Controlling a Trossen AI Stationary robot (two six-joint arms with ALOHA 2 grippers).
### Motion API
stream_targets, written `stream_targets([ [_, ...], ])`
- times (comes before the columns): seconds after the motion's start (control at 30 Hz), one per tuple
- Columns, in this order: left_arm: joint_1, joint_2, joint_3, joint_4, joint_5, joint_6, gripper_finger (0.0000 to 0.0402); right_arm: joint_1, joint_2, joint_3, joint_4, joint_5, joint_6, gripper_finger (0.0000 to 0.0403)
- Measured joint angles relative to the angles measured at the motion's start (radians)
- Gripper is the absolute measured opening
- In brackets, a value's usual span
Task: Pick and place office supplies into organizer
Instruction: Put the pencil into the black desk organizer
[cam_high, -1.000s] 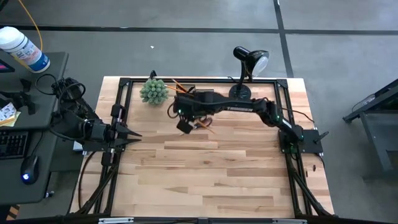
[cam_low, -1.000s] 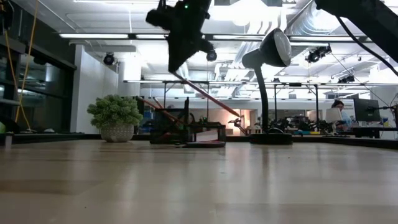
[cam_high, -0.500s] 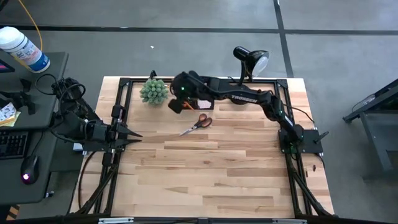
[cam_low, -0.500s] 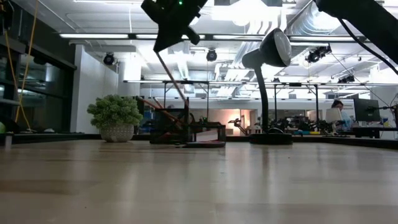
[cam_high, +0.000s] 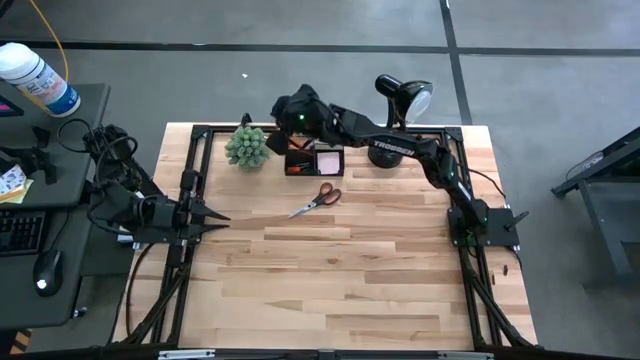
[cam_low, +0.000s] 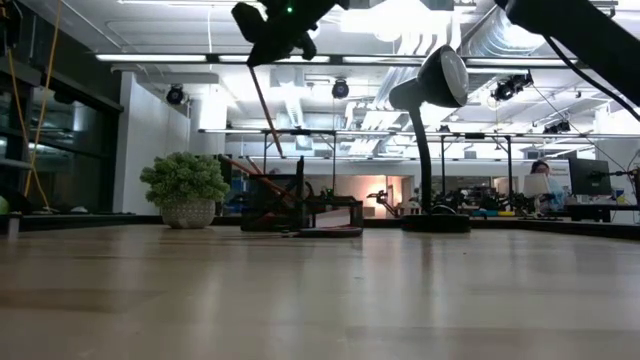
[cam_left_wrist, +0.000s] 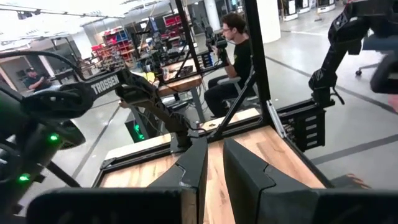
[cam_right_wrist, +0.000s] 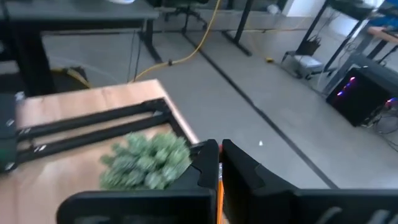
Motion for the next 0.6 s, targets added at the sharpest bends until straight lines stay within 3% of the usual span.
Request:
stream_targets([
  [0.27, 0.000, 0.000, 0.000, -0.008, -0.040, 0.013, 0.0042, -0.079, 0.003, -0.005, 0.046, -0.048, 0.067, 0.0000],
  [0.6, 0.000, 0.000, 0.000, -0.043, -0.105, 0.014, 0.0042, -0.122, 0.008, -0.144, 0.116, -0.104, 0.119, 0.0000],
])
